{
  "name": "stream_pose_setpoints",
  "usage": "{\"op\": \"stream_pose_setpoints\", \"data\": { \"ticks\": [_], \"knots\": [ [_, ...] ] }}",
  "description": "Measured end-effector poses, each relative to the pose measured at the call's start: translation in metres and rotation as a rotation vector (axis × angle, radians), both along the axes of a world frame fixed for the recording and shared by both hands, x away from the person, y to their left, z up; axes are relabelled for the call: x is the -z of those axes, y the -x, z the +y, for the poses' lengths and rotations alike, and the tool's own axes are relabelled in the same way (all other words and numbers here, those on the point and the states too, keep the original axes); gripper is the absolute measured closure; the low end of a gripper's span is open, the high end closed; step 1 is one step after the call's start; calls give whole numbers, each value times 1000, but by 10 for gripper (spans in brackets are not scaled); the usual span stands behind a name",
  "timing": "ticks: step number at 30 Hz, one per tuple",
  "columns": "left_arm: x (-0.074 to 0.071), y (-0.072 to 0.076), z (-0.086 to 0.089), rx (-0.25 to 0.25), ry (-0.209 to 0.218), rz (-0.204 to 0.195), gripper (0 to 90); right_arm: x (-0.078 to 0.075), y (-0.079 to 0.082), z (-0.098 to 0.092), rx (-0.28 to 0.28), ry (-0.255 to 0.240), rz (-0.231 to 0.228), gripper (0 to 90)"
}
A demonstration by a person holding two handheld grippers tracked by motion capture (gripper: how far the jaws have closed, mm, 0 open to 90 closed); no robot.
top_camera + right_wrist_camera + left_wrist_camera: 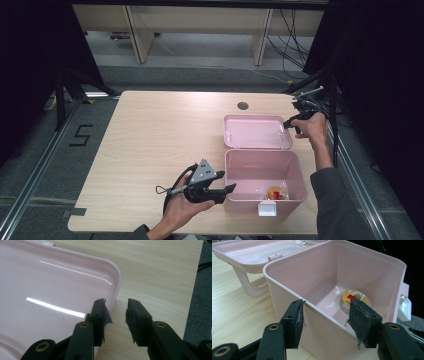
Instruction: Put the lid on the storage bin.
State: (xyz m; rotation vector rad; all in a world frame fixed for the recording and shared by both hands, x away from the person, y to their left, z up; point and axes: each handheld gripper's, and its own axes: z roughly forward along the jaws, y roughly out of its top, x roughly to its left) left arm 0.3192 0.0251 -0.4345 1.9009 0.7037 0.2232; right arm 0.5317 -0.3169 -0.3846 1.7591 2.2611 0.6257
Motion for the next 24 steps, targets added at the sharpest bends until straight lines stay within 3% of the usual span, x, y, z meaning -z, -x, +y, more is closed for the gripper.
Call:
{"op": "stream_pose_setpoints", "data": {
  "ticks": [5,6,7,10,11,12,24],
  "knots": [
    [0,0,0,1,0,0,453,5,-6,6,-6,39,22,731],
    [0,0,0,1,0,0,453,5,-6,6,-6,39,22,731],
    [0,0,0,1,1,0,453,5,-6,9,22,27,53,746],
    [0,0,0,1,0,0,453,6,-9,8,6,44,50,764],
    [0,0,0,1,0,0,453,6,-9,11,34,24,60,768],
    [0,0,0,1,0,0,453,7,-10,8,10,40,49,777],
    [1,0,0,-8,-3,3,448,7,-13,11,39,44,45,826]
  ]
}}
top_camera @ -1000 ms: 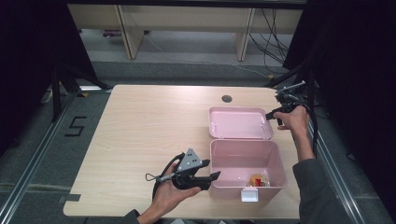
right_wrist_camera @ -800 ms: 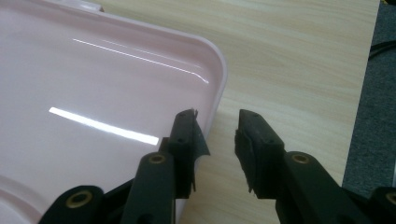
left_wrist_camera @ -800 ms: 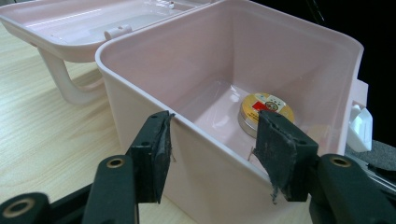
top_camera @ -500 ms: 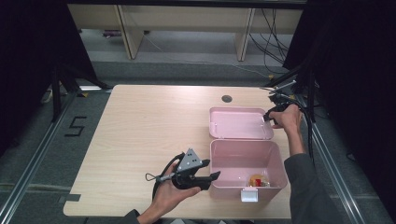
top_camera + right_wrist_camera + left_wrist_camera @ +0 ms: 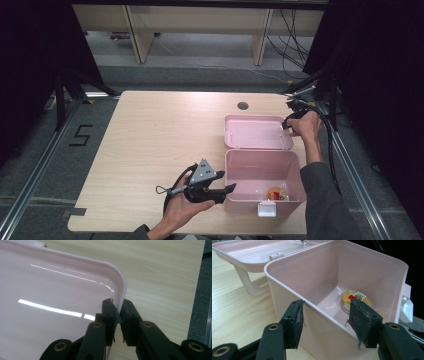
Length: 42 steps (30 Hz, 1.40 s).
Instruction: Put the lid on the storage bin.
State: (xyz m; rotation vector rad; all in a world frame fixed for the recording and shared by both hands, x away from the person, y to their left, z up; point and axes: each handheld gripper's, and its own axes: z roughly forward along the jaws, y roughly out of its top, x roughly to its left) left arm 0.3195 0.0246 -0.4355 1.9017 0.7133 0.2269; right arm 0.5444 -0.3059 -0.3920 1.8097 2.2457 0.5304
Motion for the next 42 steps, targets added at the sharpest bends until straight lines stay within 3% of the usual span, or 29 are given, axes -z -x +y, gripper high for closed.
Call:
{"op": "stream_pose_setpoints", "data": {
  "ticks": [4,5,8,11,12,16,18,20,21,28,29,32,35,38,42],
  "knots": [
    [1,0,-1,-2,8,-1,443,-5,2,5,31,-12,-5,833],
    [1,0,-1,-7,2,-3,442,-7,3,2,1,6,-24,836],
    [1,0,-2,-11,9,7,441,-9,4,3,14,0,-32,839],
    [1,0,-2,-10,4,6,441,-13,7,2,-8,13,-50,842],
    [1,0,-2,-8,4,7,441,-15,7,1,-21,16,-77,844],
    [1,0,-3,-15,4,10,440,-21,11,1,-14,1,-98,846],
    [2,-1,-3,-7,17,10,440,-28,14,-1,-16,-10,-142,851],
    [2,0,-3,-10,16,8,440,-31,17,1,8,-23,-141,852],
    [2,0,-4,-13,13,6,441,-35,19,-2,-18,-10,-171,852],
    [5,0,-6,-37,22,23,420,-49,32,-5,-11,-36,-220,853],
    [6,-1,-7,-34,27,27,418,-53,35,-8,-46,-24,-253,853],
    [6,0,-8,-44,17,20,420,-59,40,-7,-38,-28,-259,853],
    [7,-1,-9,-48,24,24,421,-67,48,-9,-63,-16,-310,855],
    [6,-1,-9,-55,21,24,419,-73,55,-7,-41,-52,-313,858],
    [6,-1,-9,-59,18,22,415,-77,60,-7,-55,-40,-334,860]
  ]
}}
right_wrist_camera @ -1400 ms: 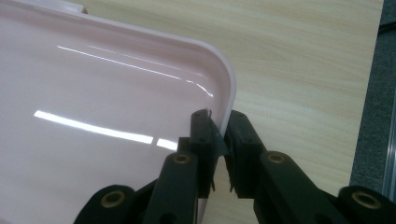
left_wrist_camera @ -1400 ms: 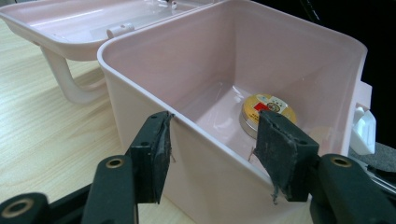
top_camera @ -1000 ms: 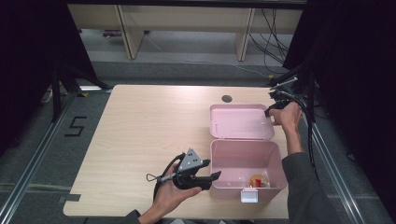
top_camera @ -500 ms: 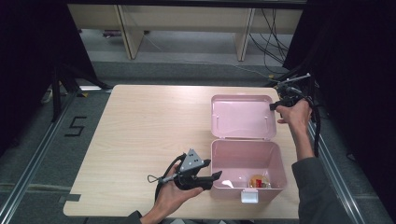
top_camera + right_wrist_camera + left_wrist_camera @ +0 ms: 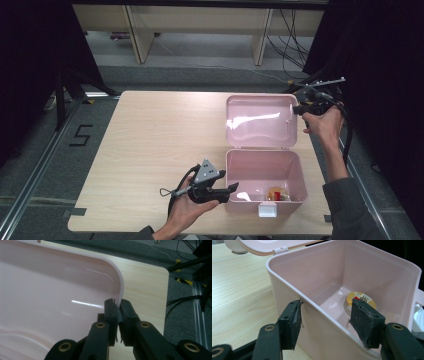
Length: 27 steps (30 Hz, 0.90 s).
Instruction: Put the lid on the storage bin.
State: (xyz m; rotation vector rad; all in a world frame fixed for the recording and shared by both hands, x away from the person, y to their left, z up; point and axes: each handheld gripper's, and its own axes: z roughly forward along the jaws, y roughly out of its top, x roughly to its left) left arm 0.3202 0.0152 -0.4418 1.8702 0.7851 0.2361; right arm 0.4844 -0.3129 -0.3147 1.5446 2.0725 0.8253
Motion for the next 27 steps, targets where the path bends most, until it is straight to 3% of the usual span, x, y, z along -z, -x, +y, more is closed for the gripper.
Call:
{"op": "stream_pose_setpoints", "data": {
  "ticks": [8,9,11,12,15,18,20,21,25,27],
  "knots": [
    [0,0,-1,-13,5,6,416,-8,19,1,-6,-15,-55,859],
    [1,0,-3,-6,4,4,415,-10,22,-1,-24,0,-89,861],
    [1,0,-3,-18,3,1,414,-12,28,-1,-28,7,-97,861],
    [1,0,-3,-10,8,3,414,-14,30,-2,-41,26,-126,861],
    [2,0,-4,-25,-16,-1,418,-15,40,-3,-51,14,-158,863],
    [5,0,-3,-29,2,8,422,-16,52,-3,-47,-18,-203,867],
    [5,-1,-3,-26,7,14,425,-16,56,-4,-48,-14,-200,867],
    [5,0,-4,-26,8,15,425,-14,59,-7,-55,-9,-234,868],
    [4,1,-5,-23,1,16,424,-12,63,-8,-39,-32,-233,868],
    [4,0,-5,-21,4,18,424,-13,67,-9,-59,-24,-228,868]
  ]
}}
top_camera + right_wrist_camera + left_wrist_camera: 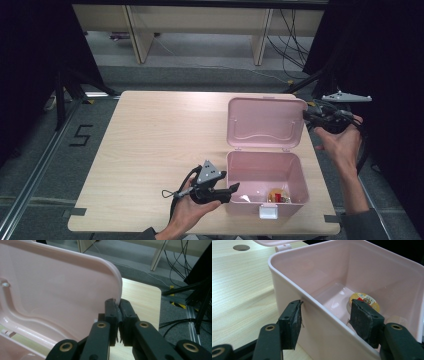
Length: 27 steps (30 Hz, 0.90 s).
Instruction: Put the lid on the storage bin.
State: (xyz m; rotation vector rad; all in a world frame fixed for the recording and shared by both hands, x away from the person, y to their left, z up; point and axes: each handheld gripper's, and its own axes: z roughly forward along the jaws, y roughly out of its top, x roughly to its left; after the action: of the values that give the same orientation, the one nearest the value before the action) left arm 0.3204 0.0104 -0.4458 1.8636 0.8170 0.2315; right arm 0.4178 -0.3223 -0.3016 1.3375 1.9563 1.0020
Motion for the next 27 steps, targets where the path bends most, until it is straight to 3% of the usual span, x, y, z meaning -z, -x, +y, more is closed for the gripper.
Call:
{"op": "stream_pose_setpoints", "data": {
  "ticks": [5,13,21,27],
  "knots": [
    [0,1,0,-7,-3,2,427,-2,6,2,6,-13,-7,868],
    [-1,1,0,-10,-8,-2,433,-2,27,-3,-22,11,-41,867],
    [-1,2,0,-20,-13,-5,453,-3,44,-4,-34,-12,-69,866],
    [-1,3,0,-27,-19,-9,458,-3,63,-4,-51,40,-100,874]
  ]
}}
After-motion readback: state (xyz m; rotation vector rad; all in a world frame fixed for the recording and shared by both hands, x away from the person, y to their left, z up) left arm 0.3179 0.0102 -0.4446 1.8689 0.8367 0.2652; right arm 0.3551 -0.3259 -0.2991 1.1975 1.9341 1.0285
